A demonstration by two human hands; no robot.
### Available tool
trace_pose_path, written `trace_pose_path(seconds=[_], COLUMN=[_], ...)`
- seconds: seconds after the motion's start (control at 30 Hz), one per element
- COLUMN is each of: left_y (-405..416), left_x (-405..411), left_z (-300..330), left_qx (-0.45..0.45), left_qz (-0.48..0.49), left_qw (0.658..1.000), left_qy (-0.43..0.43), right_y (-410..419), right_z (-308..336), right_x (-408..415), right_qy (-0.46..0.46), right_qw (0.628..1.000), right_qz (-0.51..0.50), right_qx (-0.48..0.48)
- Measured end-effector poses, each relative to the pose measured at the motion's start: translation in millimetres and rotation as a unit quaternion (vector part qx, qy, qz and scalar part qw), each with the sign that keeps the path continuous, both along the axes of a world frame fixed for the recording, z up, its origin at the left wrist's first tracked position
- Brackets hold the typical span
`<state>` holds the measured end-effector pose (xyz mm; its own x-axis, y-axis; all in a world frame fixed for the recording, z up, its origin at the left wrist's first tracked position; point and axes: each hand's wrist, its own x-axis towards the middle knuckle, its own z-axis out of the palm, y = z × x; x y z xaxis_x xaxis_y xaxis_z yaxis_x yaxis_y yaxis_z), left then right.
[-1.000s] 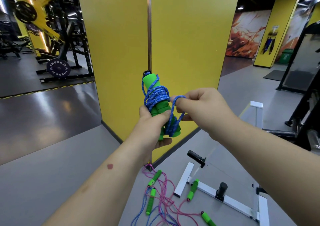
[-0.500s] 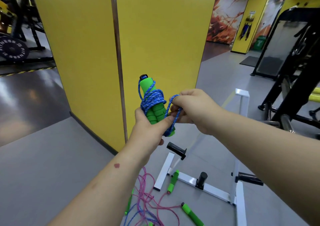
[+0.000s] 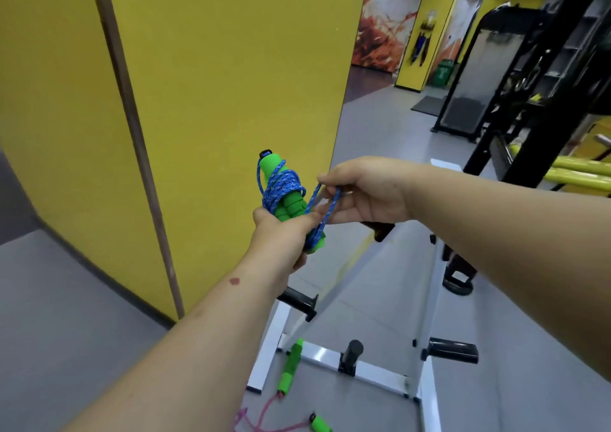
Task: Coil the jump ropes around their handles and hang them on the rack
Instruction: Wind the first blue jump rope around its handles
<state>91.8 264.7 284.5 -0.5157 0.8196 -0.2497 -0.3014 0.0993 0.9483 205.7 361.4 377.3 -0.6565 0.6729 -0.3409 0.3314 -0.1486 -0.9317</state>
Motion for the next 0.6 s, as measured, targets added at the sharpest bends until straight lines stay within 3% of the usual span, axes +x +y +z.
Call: trace_pose_path(seconds=[0.1,0.17,0.23,0.47,0.6], left_y=[35,56,73,107,122], left_x=[0,0,0,6,14], left_z=[-18,-27,-34,-56,-62], left_qx=[-0.015,-0.023,-0.031,-0.049,-0.053], left_qz=[0.000,0.014,0.025,0.012,0.004], left_qw=[0.999,0.998,0.997,0.995,0.993], left_qy=[-0.050,-0.065,-0.068,-0.090,-0.103], right_y=[31,47,60,92,102], right_z=[-13,-23,-32,-60,-71], right_x=[-6,-11,-15,-16,-11], right_qy=[-0.056,-0.153,-0.200,-0.202,-0.149], right_qw=[0.990,0.944,0.908,0.903,0.929], right_qz=[-0.018,-0.032,-0.043,-0.099,-0.158], right_qx=[0.126,0.290,0.365,0.366,0.300])
